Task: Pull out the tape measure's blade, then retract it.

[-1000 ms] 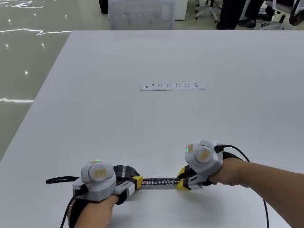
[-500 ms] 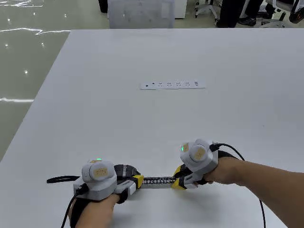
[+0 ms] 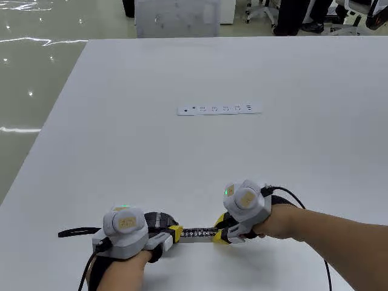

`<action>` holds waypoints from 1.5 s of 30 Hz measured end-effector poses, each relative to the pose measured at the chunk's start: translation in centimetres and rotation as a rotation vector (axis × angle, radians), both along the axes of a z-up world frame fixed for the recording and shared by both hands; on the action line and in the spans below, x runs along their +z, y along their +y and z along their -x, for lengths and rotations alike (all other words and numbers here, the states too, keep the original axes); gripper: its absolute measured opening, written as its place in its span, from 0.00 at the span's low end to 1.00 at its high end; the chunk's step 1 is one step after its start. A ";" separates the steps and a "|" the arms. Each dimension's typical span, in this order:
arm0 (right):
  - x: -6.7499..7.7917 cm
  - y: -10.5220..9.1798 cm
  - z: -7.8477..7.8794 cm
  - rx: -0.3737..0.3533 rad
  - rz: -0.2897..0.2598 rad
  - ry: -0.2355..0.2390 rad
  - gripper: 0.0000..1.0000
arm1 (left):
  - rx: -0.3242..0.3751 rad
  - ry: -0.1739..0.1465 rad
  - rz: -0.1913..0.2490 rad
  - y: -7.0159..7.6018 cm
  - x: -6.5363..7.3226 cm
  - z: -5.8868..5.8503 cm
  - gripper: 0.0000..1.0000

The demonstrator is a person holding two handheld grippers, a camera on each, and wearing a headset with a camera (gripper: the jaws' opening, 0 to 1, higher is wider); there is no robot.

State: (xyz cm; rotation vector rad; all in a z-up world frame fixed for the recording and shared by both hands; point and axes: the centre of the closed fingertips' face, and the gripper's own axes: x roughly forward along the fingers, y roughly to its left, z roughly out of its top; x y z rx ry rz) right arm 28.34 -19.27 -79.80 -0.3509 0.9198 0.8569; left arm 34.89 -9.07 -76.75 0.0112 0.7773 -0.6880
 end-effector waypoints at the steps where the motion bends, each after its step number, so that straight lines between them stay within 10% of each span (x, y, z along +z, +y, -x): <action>1: 0.0 0.1 -0.1 -0.001 -0.002 0.000 0.13 | 0.000 0.000 0.000 0.0 0.0 0.0 0.59; 45: 0.3 4.3 -2.1 0.024 -0.044 -0.036 0.14 | 0.002 0.005 0.007 0.0 0.0 0.0 0.59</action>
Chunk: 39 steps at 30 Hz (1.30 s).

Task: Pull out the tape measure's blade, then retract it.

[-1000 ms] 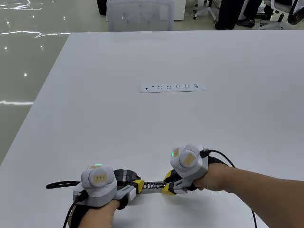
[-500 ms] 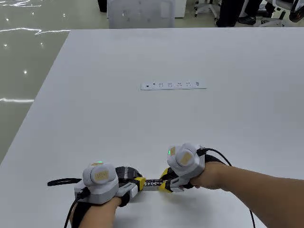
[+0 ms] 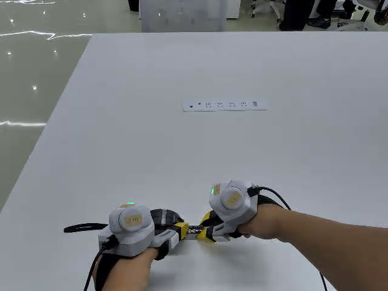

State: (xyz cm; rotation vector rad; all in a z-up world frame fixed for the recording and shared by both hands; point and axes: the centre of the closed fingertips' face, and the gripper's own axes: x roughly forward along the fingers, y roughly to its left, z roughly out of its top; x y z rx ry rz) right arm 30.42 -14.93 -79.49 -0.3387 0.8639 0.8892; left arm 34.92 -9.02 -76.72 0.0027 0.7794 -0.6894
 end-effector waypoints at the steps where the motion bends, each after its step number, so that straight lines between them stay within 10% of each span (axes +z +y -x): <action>1: 0.0 0.2 0.0 0.001 0.000 -0.002 0.14 | 0.000 0.000 0.000 0.0 0.0 0.0 0.59; 39: -0.2 2.3 -0.9 0.062 0.011 -0.009 0.14 | 0.000 0.003 0.006 0.0 0.0 0.0 0.60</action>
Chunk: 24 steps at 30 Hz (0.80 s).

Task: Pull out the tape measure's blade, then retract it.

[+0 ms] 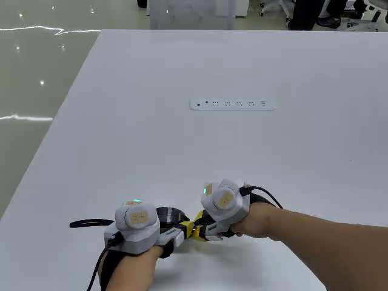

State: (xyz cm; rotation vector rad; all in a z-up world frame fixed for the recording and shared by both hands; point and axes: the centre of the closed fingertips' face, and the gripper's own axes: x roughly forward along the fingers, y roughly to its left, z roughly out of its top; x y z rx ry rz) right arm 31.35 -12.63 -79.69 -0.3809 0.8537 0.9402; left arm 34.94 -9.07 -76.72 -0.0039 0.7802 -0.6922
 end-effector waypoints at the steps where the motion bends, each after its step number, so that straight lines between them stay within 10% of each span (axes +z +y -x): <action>1: 0.0 0.0 0.0 0.001 0.001 0.000 0.14 | 0.000 0.000 0.000 0.0 0.0 0.0 0.60; 17: -0.1 0.2 -0.1 0.013 0.024 -0.010 0.14 | -0.035 0.018 0.007 0.0 0.1 0.3 0.61; 21: -0.1 0.1 -0.1 -0.003 0.027 -0.012 0.15 | -0.082 -0.035 -0.021 0.3 1.0 0.1 0.60; 24: 0.0 0.1 0.0 0.000 0.039 -0.027 0.15 | -0.126 0.048 0.059 -0.3 1.3 1.1 0.71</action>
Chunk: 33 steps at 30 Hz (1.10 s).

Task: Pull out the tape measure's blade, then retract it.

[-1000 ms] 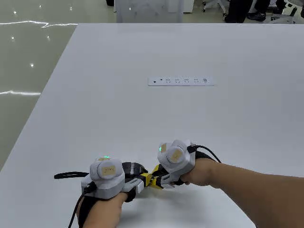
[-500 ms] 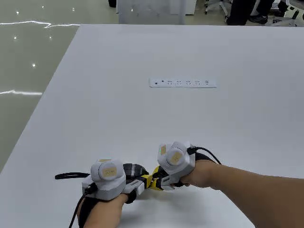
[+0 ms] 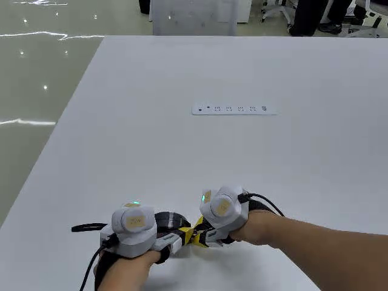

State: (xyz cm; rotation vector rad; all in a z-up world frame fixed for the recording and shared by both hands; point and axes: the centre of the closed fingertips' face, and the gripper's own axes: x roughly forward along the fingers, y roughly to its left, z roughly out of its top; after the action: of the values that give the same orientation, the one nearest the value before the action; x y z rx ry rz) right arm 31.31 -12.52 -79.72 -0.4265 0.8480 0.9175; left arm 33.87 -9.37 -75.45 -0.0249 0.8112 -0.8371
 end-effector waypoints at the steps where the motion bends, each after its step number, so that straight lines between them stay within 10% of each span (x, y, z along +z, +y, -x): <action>1: 0.0 -0.1 0.0 -0.006 0.001 -0.002 0.15 | -0.016 0.026 0.014 0.0 0.0 0.3 0.77; 5: 0.0 -1.1 0.2 -0.040 0.021 -0.014 0.18 | -0.012 -0.050 0.022 1.4 1.1 -1.1 1.00; 7: 0.4 -1.7 0.3 -0.078 0.002 -0.012 0.23 | -0.071 -0.047 0.028 1.8 1.3 -0.9 1.00; 12: 1.9 -3.8 0.9 -0.142 -0.035 -0.053 0.33 | -0.213 -0.163 -0.015 3.3 1.6 -0.6 1.00; 16: 3.1 -6.5 2.5 -0.183 -0.037 -0.080 0.40 | -0.246 -0.171 0.030 4.1 2.2 -0.1 1.00; 18: 3.4 -7.6 3.4 -0.199 -0.029 -0.090 0.44 | -0.243 -0.118 0.027 4.8 1.9 0.1 1.00; 30: 5.5 -15.7 8.8 -0.410 -0.094 -0.153 0.65 | -0.198 -0.225 0.077 8.9 3.6 -0.8 1.00; 33: 6.4 -17.6 9.5 -0.486 -0.124 -0.193 0.71 | -0.165 -0.179 0.088 9.8 3.6 -0.8 1.00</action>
State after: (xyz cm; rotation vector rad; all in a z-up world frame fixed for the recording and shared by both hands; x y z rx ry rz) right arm 21.76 -30.10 -73.31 -0.1826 0.6713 0.4666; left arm 34.69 0.44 -71.88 0.0393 0.6134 -1.0156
